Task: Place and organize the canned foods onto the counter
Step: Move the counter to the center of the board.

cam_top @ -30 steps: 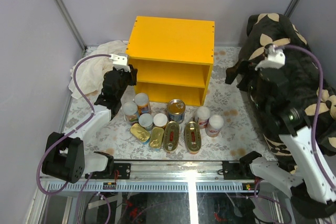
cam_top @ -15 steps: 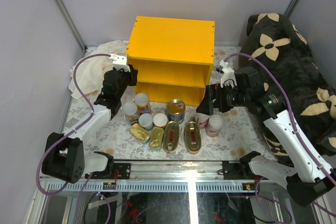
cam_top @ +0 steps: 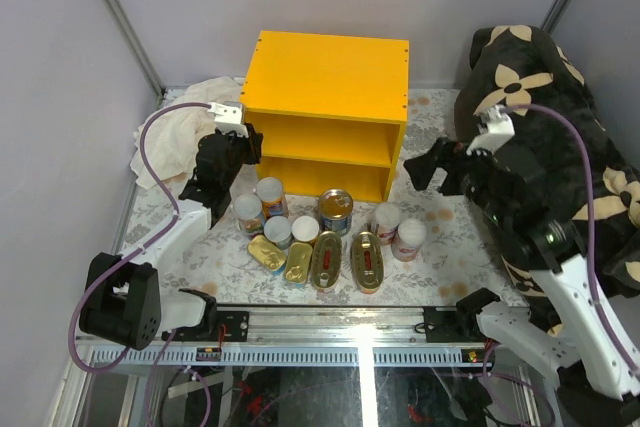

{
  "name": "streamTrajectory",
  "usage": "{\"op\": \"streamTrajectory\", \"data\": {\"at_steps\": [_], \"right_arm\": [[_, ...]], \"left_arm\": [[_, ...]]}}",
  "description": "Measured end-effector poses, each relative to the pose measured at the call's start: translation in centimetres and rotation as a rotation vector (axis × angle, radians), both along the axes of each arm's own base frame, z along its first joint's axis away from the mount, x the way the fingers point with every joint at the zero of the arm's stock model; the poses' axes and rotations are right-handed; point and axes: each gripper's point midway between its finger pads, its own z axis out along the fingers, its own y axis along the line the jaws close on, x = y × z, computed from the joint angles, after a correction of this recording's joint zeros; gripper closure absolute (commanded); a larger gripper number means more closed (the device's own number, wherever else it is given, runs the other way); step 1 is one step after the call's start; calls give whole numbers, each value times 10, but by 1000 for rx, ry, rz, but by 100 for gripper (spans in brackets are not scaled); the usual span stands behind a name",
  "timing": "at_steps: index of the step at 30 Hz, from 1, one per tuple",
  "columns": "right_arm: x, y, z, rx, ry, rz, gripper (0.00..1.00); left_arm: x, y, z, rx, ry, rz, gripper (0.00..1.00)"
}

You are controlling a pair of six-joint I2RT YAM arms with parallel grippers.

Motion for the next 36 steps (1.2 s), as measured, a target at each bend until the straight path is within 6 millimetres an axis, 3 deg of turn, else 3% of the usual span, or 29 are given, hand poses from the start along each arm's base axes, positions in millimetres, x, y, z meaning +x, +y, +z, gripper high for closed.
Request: {"op": "streamTrajectory", "data": {"at_steps": [3, 7, 9, 12, 16, 24, 29, 33, 36], "right_arm": [[22, 3, -8, -98, 108, -25, 1], [35, 36, -33, -205, 282, 147, 0], [23, 46, -59, -231, 370, 249, 0], [-8, 54, -78, -226, 443, 399, 0], [-34, 60, -65, -166, 375, 509, 0], [-41, 74, -9, 114, 87, 497, 0], [-15, 50, -3, 124, 28, 261, 0], [8, 0, -18, 4, 34, -39, 0], [13, -33, -25, -101, 63, -196, 0]], "left_arm": [[0, 0, 0, 0, 0, 0, 72], [0, 0, 0, 0, 1, -2, 72], [0, 0, 0, 0, 1, -2, 71], [0, -1, 0, 0, 1, -3, 71], [0, -1, 0, 0, 2, -4, 71], [0, -1, 0, 0, 4, -6, 71], [0, -2, -1, 0, 4, -8, 71], [0, -2, 0, 0, 4, -9, 71], [0, -2, -1, 0, 5, -10, 70]]}}
